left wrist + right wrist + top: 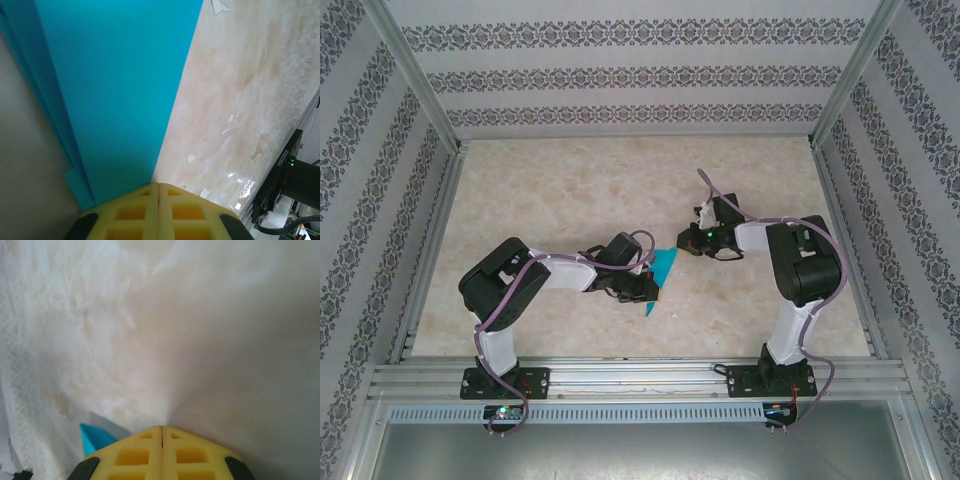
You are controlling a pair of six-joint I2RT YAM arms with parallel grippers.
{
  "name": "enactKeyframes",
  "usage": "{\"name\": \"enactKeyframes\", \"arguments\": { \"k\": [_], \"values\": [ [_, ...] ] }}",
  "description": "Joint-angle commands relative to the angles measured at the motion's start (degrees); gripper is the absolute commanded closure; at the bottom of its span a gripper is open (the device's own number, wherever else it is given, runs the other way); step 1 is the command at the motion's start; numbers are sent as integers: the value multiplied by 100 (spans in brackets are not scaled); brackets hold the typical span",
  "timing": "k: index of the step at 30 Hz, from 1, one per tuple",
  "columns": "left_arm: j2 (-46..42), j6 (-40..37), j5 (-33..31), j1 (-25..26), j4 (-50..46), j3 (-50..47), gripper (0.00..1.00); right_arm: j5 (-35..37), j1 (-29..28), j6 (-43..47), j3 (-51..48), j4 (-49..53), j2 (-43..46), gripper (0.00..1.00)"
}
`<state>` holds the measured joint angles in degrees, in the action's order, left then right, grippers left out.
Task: Fold a paper plane with a square sheet of paper (fold left side to right side)
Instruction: Fold the wing for the fifth time at the center of the table.
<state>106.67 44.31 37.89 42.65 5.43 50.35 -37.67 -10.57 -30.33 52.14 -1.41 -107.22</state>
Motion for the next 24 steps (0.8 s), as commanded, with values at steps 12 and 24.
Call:
{"name": "enactKeyframes", "arguments": {
  "k": [12, 24],
  "values": [
    [16, -38, -467, 15, -565, -261, 100, -24, -811, -806, -1334, -273, 2066, 100],
    [-26, -74, -467, 15, -636, -161, 100, 271, -1712, -1452, -1347, -928, 1192, 100]
  ]
}}
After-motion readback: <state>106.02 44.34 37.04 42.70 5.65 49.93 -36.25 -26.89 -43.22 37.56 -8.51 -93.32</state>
